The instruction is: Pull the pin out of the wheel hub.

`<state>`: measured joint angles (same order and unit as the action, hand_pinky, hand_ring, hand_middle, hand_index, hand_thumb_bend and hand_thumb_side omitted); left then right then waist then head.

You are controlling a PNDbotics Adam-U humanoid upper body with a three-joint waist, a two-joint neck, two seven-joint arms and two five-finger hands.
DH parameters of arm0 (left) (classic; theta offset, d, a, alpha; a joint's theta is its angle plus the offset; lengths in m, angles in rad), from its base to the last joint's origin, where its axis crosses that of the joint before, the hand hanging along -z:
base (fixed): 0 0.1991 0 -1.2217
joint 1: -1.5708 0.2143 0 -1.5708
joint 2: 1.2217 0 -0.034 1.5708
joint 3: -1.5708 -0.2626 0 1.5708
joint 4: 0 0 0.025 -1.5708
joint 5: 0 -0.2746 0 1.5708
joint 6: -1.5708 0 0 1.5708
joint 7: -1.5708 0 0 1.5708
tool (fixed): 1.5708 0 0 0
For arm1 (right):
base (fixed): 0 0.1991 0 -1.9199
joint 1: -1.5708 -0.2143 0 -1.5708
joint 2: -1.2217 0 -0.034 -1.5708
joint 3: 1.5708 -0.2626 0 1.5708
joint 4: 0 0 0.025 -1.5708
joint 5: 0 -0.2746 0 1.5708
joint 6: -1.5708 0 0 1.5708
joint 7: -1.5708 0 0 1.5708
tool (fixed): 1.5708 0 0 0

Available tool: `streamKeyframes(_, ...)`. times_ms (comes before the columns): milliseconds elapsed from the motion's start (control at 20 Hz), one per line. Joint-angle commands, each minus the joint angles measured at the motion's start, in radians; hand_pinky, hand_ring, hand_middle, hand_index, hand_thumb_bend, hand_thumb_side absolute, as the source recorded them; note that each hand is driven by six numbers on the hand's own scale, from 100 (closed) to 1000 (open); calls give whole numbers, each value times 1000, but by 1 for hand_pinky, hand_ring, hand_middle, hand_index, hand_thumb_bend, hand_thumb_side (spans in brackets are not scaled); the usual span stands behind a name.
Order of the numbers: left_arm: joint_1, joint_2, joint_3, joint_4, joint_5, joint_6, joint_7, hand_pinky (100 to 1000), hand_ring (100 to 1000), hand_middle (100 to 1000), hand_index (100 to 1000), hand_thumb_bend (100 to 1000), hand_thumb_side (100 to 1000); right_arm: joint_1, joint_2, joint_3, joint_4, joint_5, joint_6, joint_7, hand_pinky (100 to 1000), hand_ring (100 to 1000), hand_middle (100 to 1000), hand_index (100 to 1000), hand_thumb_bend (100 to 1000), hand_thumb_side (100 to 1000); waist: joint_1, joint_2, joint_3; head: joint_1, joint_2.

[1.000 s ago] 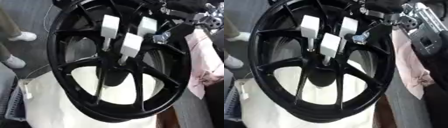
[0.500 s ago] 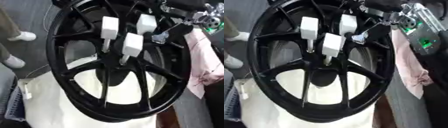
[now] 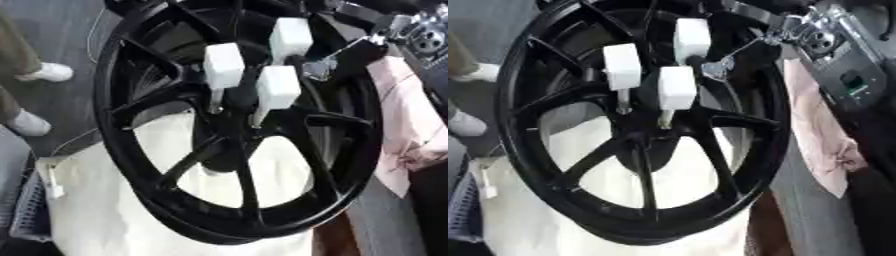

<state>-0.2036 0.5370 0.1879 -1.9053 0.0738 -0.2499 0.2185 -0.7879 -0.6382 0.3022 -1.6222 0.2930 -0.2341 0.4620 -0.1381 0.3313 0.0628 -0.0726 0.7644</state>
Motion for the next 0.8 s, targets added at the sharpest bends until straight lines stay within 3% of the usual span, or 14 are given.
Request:
streamKeyframes(50,-8,27,5,-12,-2,3,2,514,734,662,761,100,716,-17,-39,-30,-38,-42,17,7,643,473,196,402,100,442,9,-22,0,3,6)
streamKeyframes(100,-7,27,6,-12,-2,3,2,514,734,662,761,100,696,-15,-42,-39,-45,-53,24,8,642,470,192,398,100,279,9,-24,-1,5,6)
streamKeyframes(150,-7,27,7,-12,-2,4,3,515,734,662,761,100,696,-13,-45,-49,-52,-66,31,8,642,466,185,392,100,274,10,-25,-1,6,6)
streamKeyframes(450,-7,22,8,-12,2,6,6,515,734,663,761,100,693,3,-53,-133,-106,-189,102,10,639,447,160,373,100,281,16,-32,-3,7,6)
streamKeyframes(800,-7,17,13,-13,6,7,13,517,734,663,761,100,686,54,-108,-311,-101,-426,253,-40,636,422,140,359,100,402,27,-39,-10,3,6)
